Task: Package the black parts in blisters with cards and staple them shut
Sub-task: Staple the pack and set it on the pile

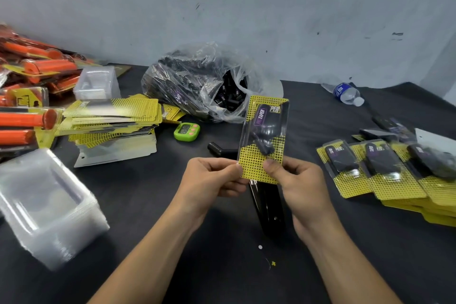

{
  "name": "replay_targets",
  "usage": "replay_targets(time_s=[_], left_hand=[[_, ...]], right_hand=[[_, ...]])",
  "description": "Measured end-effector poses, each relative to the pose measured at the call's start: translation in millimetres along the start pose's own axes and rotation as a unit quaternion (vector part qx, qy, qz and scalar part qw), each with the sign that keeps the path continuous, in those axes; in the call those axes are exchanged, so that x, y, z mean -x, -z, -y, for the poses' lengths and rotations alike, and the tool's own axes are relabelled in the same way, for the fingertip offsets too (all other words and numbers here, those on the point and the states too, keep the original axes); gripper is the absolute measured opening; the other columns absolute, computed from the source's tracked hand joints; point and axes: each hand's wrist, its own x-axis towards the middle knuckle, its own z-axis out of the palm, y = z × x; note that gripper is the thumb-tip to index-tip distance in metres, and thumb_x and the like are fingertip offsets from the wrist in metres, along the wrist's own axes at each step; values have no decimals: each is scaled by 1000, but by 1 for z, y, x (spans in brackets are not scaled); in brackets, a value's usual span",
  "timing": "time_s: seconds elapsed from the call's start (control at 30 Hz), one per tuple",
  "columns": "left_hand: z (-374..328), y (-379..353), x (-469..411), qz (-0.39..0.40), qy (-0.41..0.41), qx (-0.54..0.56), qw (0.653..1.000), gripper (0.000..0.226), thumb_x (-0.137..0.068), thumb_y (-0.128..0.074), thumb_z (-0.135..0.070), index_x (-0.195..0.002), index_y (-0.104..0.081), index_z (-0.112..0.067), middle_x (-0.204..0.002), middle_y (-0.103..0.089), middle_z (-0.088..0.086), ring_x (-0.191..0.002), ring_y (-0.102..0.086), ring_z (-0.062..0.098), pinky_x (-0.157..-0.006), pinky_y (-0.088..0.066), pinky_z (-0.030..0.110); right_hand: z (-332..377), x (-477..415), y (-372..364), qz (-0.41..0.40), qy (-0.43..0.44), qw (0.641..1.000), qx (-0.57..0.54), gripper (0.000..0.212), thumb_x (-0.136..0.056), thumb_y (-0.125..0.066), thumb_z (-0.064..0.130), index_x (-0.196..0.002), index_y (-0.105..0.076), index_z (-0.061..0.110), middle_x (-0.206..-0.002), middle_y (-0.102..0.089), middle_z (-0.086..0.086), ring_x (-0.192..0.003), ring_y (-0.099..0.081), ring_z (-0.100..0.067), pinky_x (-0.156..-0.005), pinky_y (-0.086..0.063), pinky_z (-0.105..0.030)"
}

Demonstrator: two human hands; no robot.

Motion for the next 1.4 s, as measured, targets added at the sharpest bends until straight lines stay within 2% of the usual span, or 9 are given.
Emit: replay_targets(time_s=[0.13,0.27,0.6,0.83,1.03,1.17,1.27,1.33,1.4], left_hand=[[1,0,0,-40,-31,-5,999,13,-88,-78,-13,-89,-85,-24,-78,-78,9,-66,-71,12,-58,-54,19],[0,2,-1,-49,-41,-14,998,20,-86,-79,-7,-85,-85,-26,-76,-78,6,-69,-68,10,-60,-51,17],[4,2,-3,-78,-44,-15,996,15,-80,-77,8,-79,-80,-7,-72,-73,10,-64,-63,11,-60,-50,18],[3,2,-4,-74,-23,17,997,19,-79,-76,11,-76,-79,-8,-71,-73,11,-60,-64,10,-58,-51,17],[3,4,-3,-71,-45,1,996,20,-75,-80,11,-73,-79,-9,-73,-75,11,-64,-68,10,-60,-52,17],[4,6,-4,-53,-19,-4,998,20,-75,-83,4,-68,-78,-14,-72,-73,8,-64,-64,11,-58,-51,19],[5,6,-5,-36,26,-3,999,17,-81,-81,-3,-72,-81,-18,-73,-73,5,-62,-64,10,-58,-53,19],[4,6,-5,-14,52,-2,999,16,-85,-79,-6,-76,-82,-19,-76,-75,5,-62,-66,9,-59,-54,19],[2,7,-4,19,72,9,997,17,-88,-77,-8,-77,-82,-20,-80,-76,6,-65,-68,9,-60,-55,19]], right_hand=[[-2,-2,3,-5,18,1000,9,15,-94,-73,15,-89,-85,24,-93,-81,-2,-97,-75,-25,-96,-57,-47],[-4,-2,4,-5,44,998,33,14,-92,-76,12,-90,-85,22,-90,-81,-1,-92,-76,-27,-90,-60,-48],[-5,-1,2,46,139,978,145,16,-93,-76,22,-100,-83,34,-96,-79,15,-96,-74,-10,-86,-60,-47],[-6,-2,3,43,106,984,134,20,-94,-75,17,-99,-83,35,-94,-80,12,-96,-75,-13,-89,-58,-53],[-4,0,5,41,145,970,192,19,-94,-75,24,-95,-81,42,-90,-77,18,-92,-71,-9,-80,-58,-43],[-4,0,5,32,108,981,158,14,-93,-75,19,-90,-84,30,-85,-78,6,-83,-71,-20,-77,-57,-51],[-3,1,2,23,39,995,86,12,-92,-75,11,-89,-84,19,-86,-79,-8,-91,-72,-36,-84,-57,-53],[-2,1,1,23,-6,999,36,12,-92,-74,7,-88,-83,13,-88,-80,-10,-91,-75,-32,-82,-60,-45],[1,1,2,37,-37,999,-2,14,-93,-72,6,-87,-83,12,-91,-81,-9,-89,-77,-23,-75,-60,-29]])
